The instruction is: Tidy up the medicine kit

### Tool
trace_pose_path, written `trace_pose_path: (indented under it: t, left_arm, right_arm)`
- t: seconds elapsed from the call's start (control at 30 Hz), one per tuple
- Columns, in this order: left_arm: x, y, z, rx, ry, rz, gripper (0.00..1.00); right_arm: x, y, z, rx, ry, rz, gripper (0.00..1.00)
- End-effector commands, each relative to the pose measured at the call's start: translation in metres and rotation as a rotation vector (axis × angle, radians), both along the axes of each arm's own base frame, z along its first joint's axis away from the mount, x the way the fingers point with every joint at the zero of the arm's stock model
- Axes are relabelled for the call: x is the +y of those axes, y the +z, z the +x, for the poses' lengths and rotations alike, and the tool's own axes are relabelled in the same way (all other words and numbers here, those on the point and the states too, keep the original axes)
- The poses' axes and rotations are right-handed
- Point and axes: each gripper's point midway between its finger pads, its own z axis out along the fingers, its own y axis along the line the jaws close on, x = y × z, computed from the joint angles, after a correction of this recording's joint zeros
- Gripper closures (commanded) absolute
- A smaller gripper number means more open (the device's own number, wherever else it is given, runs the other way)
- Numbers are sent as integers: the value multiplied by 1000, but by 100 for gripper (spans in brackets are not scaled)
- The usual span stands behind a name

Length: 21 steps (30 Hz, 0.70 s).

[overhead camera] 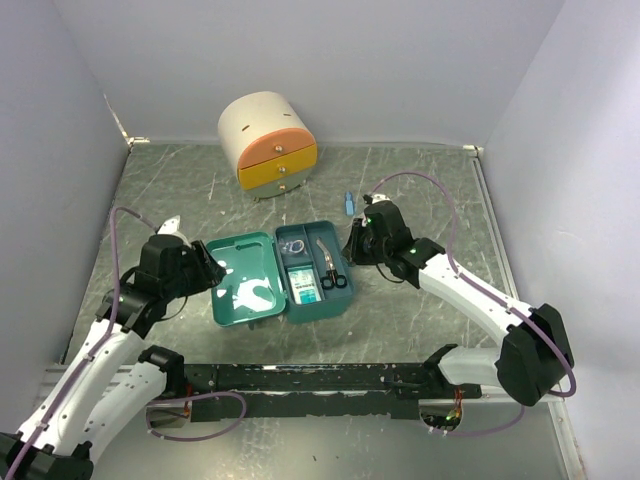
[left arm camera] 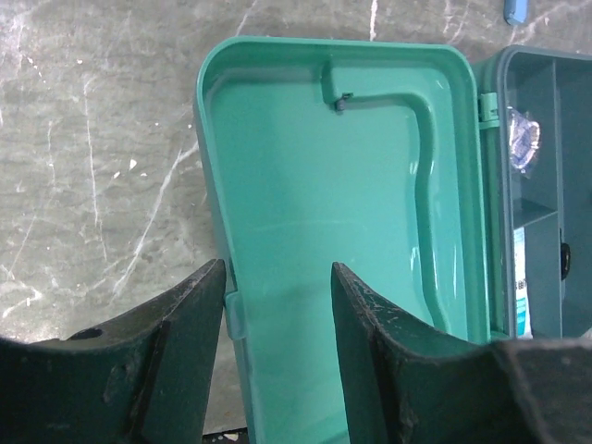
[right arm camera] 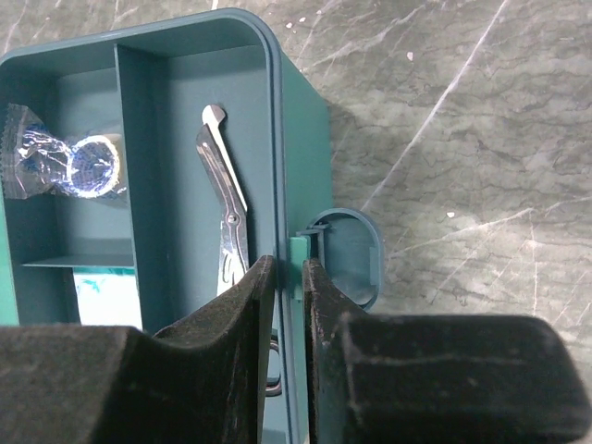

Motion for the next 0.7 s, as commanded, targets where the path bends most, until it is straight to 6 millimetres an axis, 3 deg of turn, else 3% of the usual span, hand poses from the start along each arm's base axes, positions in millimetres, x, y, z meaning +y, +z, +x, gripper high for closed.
trace_pose_path:
  t: [0.0,0.13,0.47,0.67]
  left_arm:
    - [-40,45,-3,-80,-182,-156,42]
    - [-40,52,-5,-88,-195,-152,42]
    - [-17,51,-7,-59,-116,-50,41]
    - [-27,58,-9,-65,-147,-104,42]
  right_arm:
    - [24,-6,-19,66,78,91,84]
    - [23,-10,-20,76,73,82,84]
    - [21,-8,-19,79,70,71,84]
    - [24,-4,-21,82,83,83,82]
